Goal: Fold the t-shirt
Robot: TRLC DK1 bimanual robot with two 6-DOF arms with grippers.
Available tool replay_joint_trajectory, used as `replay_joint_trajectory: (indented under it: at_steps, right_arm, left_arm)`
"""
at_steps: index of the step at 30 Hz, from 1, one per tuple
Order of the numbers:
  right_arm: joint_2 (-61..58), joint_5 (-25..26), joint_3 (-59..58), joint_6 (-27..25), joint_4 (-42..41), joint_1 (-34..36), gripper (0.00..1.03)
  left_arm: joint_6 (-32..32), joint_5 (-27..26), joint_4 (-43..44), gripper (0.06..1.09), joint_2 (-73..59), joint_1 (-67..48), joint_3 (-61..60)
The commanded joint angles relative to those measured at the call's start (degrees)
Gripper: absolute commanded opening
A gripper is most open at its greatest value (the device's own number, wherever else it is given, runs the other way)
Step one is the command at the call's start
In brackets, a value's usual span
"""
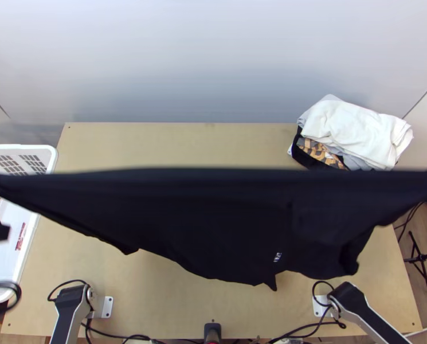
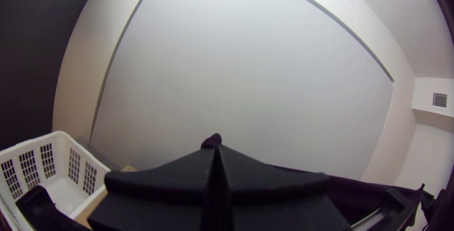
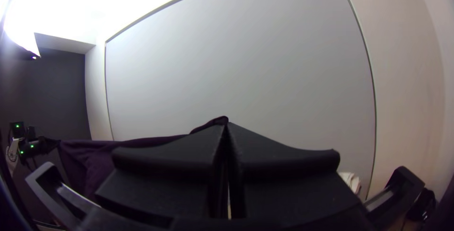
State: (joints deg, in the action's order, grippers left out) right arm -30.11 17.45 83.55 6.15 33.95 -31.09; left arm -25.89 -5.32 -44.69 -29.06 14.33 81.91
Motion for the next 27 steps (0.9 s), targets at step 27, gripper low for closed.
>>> replay_joint_trajectory:
  at_steps: [27]
  right_arm:
    - [-1.5,-4.4,19.9,10.6,15.8,0.9,0.03]
  left_arm:
    - [-0.6,-5.2,-15.2,0.09,-2.8,-2.7,23.9]
